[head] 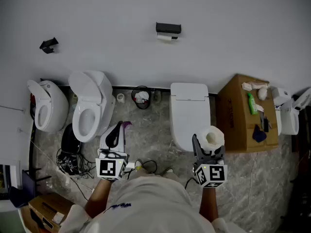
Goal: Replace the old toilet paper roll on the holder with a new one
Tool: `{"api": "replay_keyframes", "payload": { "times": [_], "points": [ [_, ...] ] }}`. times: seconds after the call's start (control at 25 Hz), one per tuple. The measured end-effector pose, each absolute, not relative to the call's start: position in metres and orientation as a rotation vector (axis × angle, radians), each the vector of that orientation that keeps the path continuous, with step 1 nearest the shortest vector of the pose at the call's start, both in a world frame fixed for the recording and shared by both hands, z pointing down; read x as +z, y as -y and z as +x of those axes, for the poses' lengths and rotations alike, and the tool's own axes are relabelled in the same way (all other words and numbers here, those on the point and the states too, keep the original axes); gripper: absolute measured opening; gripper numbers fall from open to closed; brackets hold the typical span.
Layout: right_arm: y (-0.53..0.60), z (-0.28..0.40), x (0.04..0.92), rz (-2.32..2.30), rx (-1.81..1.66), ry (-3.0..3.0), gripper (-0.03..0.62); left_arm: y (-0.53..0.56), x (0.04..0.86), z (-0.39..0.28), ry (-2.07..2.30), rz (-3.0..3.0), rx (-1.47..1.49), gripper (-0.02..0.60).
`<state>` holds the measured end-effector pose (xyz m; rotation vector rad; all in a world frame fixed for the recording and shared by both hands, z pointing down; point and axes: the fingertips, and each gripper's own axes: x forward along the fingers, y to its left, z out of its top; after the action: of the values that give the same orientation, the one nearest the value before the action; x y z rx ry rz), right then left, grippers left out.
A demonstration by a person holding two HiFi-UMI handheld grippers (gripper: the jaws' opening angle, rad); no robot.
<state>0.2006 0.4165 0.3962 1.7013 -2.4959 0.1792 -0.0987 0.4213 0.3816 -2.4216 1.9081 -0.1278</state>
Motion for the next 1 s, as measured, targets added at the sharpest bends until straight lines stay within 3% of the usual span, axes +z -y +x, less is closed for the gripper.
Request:
{"api": "replay_keyframes", "payload": {
  "times": [0.84,1.0],
  "points": [
    [-0.403,0.207,0.36,1.757,0.047,2.448,0.314,-0.422,0.375,-0.111,-1.87,-2.399,-0.23,0.003],
    [-0.408,0.215,0.355,1.785,0.03,2.423,0.314,-0.418,0.372,-0.101,-1.793,-2.435,-0.214,0.102]
  ]
}}
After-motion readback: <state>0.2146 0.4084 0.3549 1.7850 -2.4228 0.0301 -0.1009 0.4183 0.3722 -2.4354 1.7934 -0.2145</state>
